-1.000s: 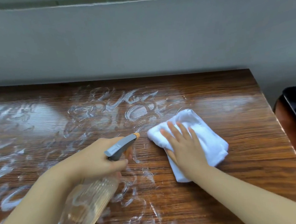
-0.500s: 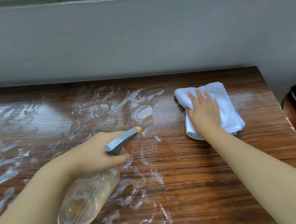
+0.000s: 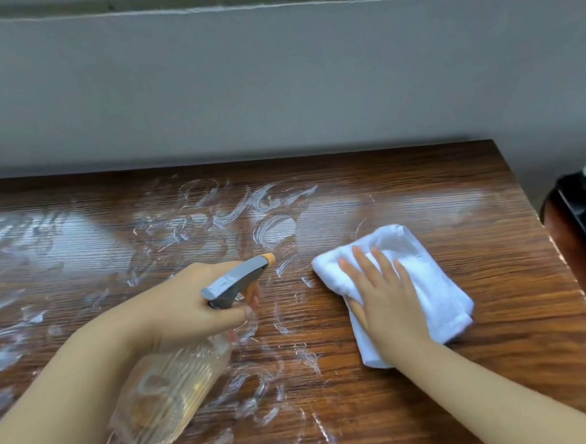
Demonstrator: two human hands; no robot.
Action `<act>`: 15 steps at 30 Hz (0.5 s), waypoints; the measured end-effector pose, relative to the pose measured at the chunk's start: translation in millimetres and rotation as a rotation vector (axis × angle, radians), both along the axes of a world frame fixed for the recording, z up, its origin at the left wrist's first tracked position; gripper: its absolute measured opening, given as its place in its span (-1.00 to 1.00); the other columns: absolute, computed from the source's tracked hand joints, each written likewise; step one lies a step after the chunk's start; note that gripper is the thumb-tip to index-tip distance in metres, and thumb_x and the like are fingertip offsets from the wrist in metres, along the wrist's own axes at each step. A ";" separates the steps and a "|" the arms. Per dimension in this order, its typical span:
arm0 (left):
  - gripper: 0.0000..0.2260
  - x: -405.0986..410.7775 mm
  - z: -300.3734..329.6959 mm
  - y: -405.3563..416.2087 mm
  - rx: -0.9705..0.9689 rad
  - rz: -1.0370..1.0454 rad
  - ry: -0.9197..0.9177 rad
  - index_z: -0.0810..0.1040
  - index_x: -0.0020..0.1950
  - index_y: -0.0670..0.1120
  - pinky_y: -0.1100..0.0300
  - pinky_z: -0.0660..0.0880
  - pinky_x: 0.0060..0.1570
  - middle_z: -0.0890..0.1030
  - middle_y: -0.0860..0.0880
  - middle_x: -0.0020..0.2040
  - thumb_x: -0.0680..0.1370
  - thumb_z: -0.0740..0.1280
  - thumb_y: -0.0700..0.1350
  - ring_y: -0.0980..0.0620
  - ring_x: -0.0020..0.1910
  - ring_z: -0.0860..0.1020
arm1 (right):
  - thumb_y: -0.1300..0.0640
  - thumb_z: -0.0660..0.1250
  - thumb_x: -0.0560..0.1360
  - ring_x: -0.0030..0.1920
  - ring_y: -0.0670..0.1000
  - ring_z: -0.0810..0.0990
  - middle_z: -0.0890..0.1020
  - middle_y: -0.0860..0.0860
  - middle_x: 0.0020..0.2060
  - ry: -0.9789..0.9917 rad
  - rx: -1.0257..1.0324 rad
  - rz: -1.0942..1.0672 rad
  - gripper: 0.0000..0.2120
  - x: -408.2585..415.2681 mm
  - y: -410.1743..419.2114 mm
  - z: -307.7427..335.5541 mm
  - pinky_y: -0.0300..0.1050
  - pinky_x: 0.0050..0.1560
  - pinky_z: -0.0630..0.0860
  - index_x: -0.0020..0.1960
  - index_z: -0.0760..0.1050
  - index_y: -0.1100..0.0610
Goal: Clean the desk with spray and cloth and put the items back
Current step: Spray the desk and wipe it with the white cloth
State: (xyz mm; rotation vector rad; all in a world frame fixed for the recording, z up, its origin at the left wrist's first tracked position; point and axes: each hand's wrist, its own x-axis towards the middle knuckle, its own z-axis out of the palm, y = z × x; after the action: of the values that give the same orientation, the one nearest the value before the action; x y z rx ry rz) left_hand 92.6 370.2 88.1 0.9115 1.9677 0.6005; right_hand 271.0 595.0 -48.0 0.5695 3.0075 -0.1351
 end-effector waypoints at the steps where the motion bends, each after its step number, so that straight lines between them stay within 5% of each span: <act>1: -0.94 -1.6 -0.6 0.7 -0.004 -0.007 0.008 0.54 0.02 0.12 0.13 0.50 -0.16 0.55 0.09 -0.34 0.56 0.36 -0.03 -0.11 -0.17 0.62 | -0.05 0.05 0.48 0.40 0.15 0.32 0.39 0.02 0.42 -0.011 -0.003 0.001 -0.50 -11.3 5.2 -0.3 0.13 0.32 0.18 0.41 0.29 -0.02; 6: -0.90 -8.7 -3.7 -0.8 -0.003 -0.003 0.047 0.56 0.07 0.09 0.39 0.41 -0.31 0.57 0.11 -0.37 0.56 0.38 -0.02 0.17 -0.41 0.50 | -0.01 0.15 0.59 0.52 0.14 0.14 0.21 -0.01 0.52 -0.018 -0.026 -0.044 -0.52 -85.9 34.0 3.8 0.14 0.46 0.03 0.50 0.24 -0.02; 10: -0.83 -11.1 -4.9 -2.3 0.007 0.022 0.020 0.54 0.11 0.19 0.31 0.43 -0.26 0.63 -0.10 -0.20 0.53 0.39 0.06 0.01 -0.30 0.57 | -0.04 0.07 0.64 0.55 0.10 -0.02 0.06 -0.03 0.56 0.012 -0.007 -0.134 -0.51 -126.4 66.7 6.9 0.11 0.48 -0.06 0.54 0.10 -0.04; 15: -0.64 -9.2 -2.5 -3.5 0.018 0.015 0.038 0.44 0.21 0.37 0.40 0.40 -0.30 0.55 0.06 -0.34 0.56 0.38 -0.05 0.17 -0.38 0.46 | -0.02 0.07 0.63 0.53 0.14 0.03 0.09 0.01 0.56 0.047 -0.027 -0.247 -0.52 -116.0 77.3 9.0 0.12 0.47 -0.02 0.53 0.14 -0.01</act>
State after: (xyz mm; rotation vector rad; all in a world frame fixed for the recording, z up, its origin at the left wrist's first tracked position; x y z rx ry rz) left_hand 83.3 366.6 85.6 0.9262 2.0078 0.6142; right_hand 155.0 672.3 -38.9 0.9463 2.9618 -0.2056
